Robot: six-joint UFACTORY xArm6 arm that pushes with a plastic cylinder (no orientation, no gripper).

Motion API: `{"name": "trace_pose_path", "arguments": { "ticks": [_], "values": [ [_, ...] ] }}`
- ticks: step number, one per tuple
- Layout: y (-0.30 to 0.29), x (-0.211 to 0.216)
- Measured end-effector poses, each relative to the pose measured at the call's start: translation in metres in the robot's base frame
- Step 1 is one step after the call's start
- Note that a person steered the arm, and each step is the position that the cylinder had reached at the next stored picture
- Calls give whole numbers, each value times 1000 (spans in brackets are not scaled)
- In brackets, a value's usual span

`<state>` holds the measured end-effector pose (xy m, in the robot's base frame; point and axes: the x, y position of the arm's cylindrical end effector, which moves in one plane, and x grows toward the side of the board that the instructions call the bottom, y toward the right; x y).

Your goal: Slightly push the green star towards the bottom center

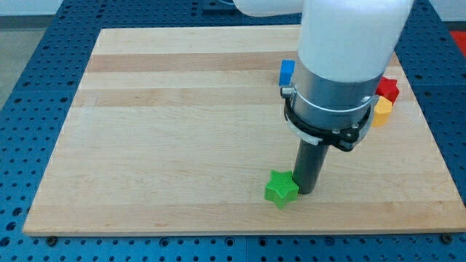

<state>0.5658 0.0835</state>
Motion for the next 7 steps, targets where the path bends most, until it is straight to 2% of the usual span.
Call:
{"name": "trace_pose_path", "arguments": {
  "ticks": [1, 2, 7],
  "values": [
    [19, 5],
    [13, 6],
    [-70, 16]
  ]
}}
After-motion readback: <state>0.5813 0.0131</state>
